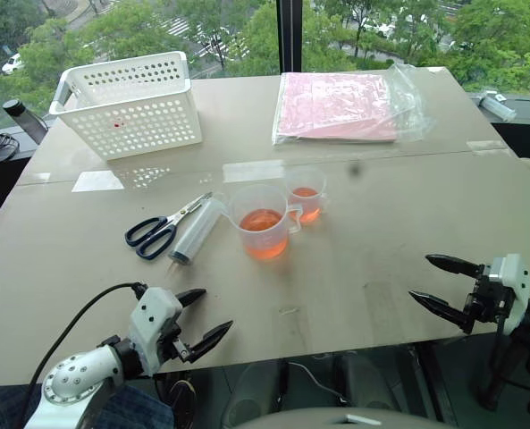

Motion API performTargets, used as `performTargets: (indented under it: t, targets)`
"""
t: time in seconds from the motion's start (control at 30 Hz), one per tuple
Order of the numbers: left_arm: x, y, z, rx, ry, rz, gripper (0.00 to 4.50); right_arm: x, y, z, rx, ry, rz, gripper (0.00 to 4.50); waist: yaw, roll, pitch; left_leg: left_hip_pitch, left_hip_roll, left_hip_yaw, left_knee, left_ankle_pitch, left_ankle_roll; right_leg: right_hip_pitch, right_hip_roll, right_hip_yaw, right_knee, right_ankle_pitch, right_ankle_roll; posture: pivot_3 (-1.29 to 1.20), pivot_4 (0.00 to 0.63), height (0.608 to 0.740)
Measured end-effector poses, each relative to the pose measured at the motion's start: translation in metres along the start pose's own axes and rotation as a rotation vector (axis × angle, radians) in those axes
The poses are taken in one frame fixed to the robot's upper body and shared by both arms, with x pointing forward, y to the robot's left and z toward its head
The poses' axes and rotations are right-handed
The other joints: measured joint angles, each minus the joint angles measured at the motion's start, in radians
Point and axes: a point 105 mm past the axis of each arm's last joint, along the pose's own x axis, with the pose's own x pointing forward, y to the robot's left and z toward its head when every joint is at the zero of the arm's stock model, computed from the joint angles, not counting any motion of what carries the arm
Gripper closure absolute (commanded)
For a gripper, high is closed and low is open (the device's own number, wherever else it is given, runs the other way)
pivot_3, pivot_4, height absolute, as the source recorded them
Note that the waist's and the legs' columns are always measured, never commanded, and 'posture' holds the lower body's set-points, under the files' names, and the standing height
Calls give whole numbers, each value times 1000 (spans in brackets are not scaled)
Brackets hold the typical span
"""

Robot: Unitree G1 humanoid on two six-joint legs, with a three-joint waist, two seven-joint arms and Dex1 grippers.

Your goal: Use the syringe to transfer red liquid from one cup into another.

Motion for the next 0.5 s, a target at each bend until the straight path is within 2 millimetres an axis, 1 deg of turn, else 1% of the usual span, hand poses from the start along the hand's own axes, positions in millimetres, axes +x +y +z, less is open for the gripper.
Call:
performTargets:
  t: [0.07,0.23,0.5]
  targets:
    - [0,0,1,1,-2,0,0,0,0,0,0,0,1,36,0,0,0,0,0,0,0,0,0,0,0,0,0,0,0,0,150,740]
    - [11,-5,16,-6,-42,-35,0,1,1,3,-10,-9,23,36,1,0,0,0,0,0,0,0,0,0,0,0,0,0,0,0,150,740]
    - [9,-5,15,-18,-24,-51,0,0,1,4,-4,-5,34,36,0,0,0,0,0,0,0,0,0,0,0,0,0,0,0,0,150,740]
